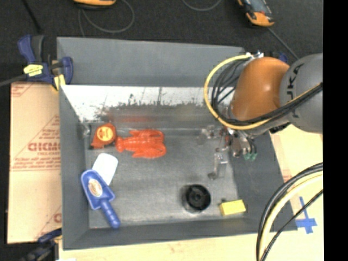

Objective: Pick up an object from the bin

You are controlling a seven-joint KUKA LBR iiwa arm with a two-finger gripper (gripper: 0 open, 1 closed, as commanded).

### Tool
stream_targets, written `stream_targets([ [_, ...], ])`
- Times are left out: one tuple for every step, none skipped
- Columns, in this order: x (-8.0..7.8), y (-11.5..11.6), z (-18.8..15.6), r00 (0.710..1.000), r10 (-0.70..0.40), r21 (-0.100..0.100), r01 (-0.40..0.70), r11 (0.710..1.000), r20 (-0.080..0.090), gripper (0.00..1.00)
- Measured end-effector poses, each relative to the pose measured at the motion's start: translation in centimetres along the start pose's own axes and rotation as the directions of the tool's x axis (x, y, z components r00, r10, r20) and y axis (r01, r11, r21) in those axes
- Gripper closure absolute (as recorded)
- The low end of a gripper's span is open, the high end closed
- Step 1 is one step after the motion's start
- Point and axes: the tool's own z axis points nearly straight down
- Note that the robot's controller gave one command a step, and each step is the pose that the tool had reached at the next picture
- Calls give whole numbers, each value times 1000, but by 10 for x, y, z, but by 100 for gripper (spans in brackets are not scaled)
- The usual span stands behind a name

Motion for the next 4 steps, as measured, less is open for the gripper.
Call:
stream_targets([
  [62, 18, -7, 994, 109, -2, -109, 994, -6, 0],
  [75, 27, -5, 980, -201, -2, 201, 980, -3, 0],
  [76, 39, 46, 960, -281, -3, 281, 960, -1, 0],
  [86, 50, 68, 822, -569, -11, 569, 822, -3, 100],
])
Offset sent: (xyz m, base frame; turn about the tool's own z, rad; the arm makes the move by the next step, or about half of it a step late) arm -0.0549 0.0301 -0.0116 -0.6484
